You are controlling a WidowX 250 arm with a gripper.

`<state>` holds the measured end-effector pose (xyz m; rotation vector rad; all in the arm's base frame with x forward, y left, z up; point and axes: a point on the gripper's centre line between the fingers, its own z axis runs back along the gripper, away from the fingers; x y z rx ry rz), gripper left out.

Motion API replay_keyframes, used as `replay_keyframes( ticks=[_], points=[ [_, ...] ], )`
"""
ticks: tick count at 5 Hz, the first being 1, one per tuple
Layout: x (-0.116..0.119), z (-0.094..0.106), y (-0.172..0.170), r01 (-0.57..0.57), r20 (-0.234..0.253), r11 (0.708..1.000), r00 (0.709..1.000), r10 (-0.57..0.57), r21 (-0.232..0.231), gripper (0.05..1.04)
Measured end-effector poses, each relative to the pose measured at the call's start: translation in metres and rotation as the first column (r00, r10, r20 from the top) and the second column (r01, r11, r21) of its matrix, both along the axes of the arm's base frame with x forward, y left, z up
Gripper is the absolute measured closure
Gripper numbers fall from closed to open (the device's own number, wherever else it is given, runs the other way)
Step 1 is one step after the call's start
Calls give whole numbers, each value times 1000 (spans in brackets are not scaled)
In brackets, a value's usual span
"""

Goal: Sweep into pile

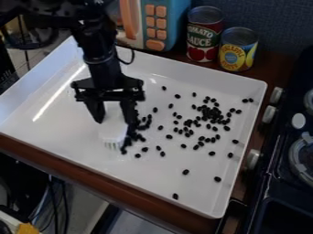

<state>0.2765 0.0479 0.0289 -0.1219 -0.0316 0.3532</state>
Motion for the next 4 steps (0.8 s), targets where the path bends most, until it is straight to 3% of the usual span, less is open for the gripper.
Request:
replay_keyframes(
  ticks=[4],
  points=[
    [36,-3,-45,-90,27,995,995,91,-38,403]
  ],
)
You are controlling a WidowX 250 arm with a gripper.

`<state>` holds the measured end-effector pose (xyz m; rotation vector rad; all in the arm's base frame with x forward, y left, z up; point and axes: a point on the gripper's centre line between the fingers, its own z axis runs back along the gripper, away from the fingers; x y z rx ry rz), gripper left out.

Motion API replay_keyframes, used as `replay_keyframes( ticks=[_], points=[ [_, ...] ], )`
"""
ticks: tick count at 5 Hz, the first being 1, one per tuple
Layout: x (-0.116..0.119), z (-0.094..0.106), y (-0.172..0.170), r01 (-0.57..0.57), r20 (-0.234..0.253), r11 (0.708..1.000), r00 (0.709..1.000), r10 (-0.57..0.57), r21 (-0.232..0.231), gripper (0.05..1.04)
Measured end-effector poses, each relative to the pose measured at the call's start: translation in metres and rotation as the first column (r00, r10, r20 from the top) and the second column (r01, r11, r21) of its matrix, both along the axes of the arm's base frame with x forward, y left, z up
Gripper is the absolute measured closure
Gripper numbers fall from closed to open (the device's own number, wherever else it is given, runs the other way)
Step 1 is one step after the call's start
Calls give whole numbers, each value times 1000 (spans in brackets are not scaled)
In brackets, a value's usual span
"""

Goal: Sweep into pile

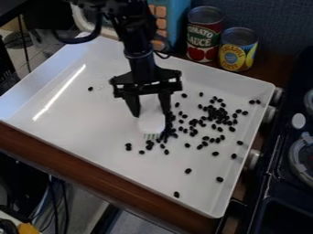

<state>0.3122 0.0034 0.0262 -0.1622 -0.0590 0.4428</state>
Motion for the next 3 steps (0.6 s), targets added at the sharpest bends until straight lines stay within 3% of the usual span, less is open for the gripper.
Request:
replay_keyframes(
  ticks=[3],
  points=[
    [18,0,-46,-13,12,999,1000,14,-38,403]
  ],
)
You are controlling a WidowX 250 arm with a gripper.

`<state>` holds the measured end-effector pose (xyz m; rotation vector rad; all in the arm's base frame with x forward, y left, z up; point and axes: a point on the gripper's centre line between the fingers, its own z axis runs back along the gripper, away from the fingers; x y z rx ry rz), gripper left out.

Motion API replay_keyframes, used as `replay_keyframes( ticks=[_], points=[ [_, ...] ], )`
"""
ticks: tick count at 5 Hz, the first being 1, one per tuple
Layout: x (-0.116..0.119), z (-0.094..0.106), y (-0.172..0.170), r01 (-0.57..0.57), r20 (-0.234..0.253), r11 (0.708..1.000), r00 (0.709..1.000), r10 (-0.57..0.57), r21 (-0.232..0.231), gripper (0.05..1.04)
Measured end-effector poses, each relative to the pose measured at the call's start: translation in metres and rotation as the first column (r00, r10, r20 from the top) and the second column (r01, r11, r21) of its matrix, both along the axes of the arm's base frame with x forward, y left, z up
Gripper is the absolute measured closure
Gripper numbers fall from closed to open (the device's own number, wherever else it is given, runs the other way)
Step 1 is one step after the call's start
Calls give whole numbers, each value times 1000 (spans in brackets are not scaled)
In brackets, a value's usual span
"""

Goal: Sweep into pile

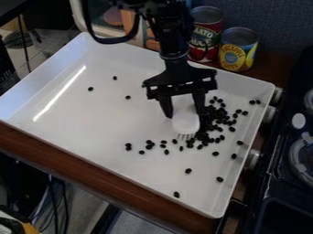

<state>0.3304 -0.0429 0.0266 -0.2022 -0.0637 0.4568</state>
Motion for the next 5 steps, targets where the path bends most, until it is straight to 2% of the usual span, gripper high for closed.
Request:
replay_keyframes(
  ticks=[2,3,4,5],
  points=[
    [-3,4,-13,2,-12,1000,1000,-2,-11,403],
    [-10,29,-5,19,-1,999,1000,-19,-41,402],
    [-19,58,23,9,31,997,999,-6,-75,402],
    [-29,74,43,27,53,996,998,-22,-82,402]
  ],
)
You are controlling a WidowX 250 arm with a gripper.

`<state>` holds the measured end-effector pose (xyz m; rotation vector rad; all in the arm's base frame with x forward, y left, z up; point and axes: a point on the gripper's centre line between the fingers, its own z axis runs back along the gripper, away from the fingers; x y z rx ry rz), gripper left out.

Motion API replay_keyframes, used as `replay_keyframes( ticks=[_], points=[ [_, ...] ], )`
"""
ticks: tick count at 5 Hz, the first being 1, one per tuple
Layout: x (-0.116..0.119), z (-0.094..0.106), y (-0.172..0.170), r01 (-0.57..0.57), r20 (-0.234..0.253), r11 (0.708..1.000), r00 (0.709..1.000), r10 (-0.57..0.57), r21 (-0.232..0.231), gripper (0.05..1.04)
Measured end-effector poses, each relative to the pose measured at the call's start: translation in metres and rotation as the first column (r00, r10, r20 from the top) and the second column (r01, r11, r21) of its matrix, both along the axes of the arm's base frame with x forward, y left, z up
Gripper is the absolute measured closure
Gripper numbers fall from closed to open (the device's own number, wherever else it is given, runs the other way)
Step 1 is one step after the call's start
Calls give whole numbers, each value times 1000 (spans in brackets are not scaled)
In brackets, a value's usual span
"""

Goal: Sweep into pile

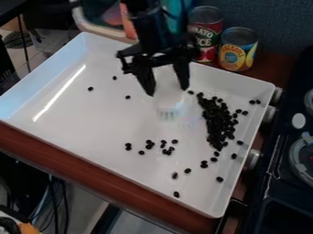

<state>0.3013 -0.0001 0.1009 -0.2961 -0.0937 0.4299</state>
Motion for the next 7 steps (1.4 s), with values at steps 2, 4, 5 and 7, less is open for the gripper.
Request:
replay_keyframes(
  ticks=[2,4,5,7],
  points=[
    [-26,-19,61,-30,-4,995,1000,30,93,402],
    [-48,-36,96,-49,15,988,999,47,150,402],
    [-57,-44,94,-78,-23,987,996,82,143,403],
    [-62,-70,56,-62,-69,986,995,73,154,403]
  ],
)
